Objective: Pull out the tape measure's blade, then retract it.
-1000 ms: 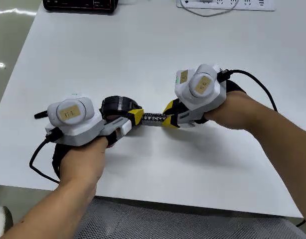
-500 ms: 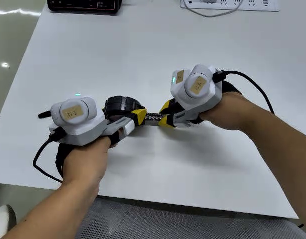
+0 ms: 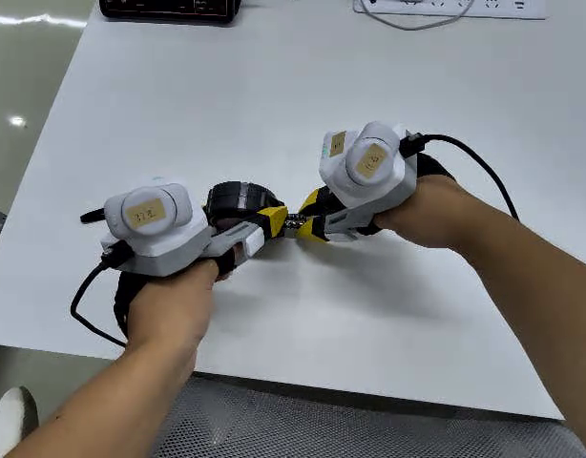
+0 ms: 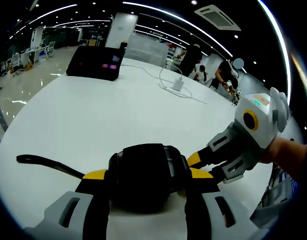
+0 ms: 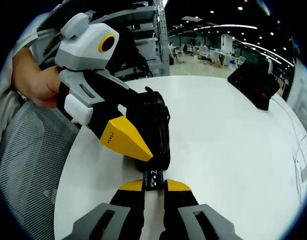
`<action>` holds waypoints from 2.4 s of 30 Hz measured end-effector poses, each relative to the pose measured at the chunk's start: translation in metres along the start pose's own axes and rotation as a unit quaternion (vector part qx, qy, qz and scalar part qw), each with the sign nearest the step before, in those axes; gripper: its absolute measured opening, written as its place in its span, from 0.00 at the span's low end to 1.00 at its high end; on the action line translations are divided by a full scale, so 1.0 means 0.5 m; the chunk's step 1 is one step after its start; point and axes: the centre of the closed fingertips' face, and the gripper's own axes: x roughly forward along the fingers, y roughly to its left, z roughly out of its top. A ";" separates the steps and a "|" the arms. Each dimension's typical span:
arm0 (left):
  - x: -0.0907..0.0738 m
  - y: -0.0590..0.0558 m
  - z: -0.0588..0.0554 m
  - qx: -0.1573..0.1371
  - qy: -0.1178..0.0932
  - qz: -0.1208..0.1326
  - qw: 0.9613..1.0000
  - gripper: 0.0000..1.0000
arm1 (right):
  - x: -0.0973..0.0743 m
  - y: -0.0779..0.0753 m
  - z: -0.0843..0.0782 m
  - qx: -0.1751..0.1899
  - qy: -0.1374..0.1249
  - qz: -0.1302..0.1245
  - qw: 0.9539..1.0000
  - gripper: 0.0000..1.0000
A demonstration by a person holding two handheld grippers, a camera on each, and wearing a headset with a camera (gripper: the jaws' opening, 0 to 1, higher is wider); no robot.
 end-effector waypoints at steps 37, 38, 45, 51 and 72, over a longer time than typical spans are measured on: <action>0.001 -0.002 0.000 -0.016 0.003 -0.009 1.000 0.59 | 0.010 0.006 0.016 0.002 -0.009 -0.005 1.000 0.18; 0.001 -0.003 -0.001 -0.016 0.002 -0.009 1.000 0.59 | 0.009 0.006 0.016 0.002 -0.010 -0.005 1.000 0.18; 0.001 -0.003 -0.001 -0.015 0.003 -0.009 1.000 0.60 | 0.004 0.001 0.015 0.006 -0.013 -0.008 1.000 0.19; 0.001 -0.004 0.001 -0.003 0.002 -0.007 1.000 0.62 | -0.004 0.000 0.020 0.020 -0.027 -0.007 0.999 0.22; -0.013 0.002 0.009 0.024 0.000 -0.009 1.000 0.66 | -0.036 0.004 0.011 0.031 -0.047 -0.025 0.998 0.29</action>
